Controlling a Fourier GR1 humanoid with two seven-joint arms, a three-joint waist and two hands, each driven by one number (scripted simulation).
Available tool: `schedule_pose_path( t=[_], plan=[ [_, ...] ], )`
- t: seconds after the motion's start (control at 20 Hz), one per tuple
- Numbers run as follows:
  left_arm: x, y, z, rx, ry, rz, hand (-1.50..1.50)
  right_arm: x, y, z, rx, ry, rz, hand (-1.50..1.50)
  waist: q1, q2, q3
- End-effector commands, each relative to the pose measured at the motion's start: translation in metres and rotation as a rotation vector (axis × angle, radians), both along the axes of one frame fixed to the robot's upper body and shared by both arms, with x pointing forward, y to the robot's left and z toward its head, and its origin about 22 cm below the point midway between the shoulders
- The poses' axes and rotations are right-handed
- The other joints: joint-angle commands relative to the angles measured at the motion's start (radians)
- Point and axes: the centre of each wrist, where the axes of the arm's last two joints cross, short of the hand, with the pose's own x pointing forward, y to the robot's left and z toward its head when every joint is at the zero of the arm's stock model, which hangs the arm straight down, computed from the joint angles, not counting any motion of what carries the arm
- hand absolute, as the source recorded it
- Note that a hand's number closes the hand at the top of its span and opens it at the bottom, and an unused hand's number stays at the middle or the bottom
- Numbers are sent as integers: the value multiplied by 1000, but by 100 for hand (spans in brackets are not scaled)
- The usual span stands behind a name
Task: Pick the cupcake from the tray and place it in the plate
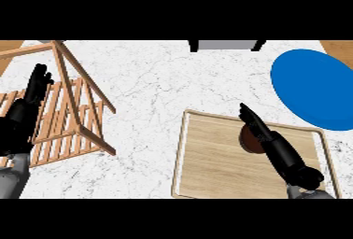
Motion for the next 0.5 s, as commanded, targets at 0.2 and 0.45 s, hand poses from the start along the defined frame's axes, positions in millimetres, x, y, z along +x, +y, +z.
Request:
schedule_pose_path(
  t=[0.2,0.45],
  plan=[
    [5,-7,-34,-171,150,-19,0,63,-82,47,177,-56,61,150,25,0,-3],
    [-3,-10,-47,-275,244,-22,0,49,-126,32,67,-246,-384,-150,7,9,1]
  ],
)
